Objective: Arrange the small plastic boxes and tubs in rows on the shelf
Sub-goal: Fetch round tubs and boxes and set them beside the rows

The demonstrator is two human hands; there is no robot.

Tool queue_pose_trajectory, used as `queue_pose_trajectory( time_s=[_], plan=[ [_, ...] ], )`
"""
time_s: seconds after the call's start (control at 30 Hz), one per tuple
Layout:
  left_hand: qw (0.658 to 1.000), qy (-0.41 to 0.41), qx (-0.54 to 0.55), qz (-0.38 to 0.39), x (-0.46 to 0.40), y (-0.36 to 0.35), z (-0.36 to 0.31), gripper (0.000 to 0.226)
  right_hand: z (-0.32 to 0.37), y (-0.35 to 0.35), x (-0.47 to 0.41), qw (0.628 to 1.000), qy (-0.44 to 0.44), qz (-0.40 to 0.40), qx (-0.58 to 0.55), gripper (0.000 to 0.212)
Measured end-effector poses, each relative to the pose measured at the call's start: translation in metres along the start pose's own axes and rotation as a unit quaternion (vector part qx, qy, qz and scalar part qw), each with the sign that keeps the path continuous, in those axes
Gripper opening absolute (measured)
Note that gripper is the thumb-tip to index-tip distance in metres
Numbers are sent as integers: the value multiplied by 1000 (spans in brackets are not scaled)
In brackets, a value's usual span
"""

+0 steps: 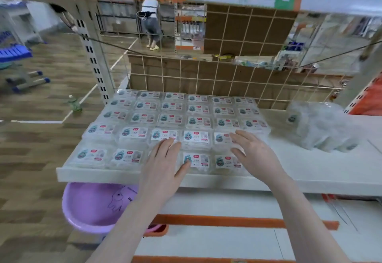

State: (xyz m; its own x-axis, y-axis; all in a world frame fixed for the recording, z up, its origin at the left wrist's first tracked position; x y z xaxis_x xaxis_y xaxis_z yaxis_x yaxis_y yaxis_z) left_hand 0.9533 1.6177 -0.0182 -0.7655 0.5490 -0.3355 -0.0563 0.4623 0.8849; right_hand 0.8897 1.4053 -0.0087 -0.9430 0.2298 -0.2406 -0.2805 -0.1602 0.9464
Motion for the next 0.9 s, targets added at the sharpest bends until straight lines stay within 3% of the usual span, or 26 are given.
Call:
queue_pose_trajectory(
  time_s=[0.27,0.5,0.9],
  plan=[
    [997,-66,29,40,-9,-20,-30,54,-42,22,83,984,-150,-84,39,38],
    [987,-133,47,71,-23,-47,-121,56,-116,54,162,948,-295,-115,44,43],
    [970,-204,83,100,-11,-141,-395,64,-308,144,310,914,-368,-139,96,49]
  ],
)
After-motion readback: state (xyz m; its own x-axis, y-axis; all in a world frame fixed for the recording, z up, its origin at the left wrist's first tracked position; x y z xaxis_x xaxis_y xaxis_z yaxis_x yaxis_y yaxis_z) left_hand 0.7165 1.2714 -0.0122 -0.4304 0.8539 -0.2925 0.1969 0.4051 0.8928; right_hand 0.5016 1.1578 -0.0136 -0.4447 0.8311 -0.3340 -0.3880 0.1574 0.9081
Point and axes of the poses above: each hand's wrist, its own x-axis away from the middle knuckle, its own y-axis out of the back of the hand, z = x × y, the point moved 6 cm from there along -x, towards the middle knuckle, and after that the axes turned 1 degree about z, right-handed, at the moved point
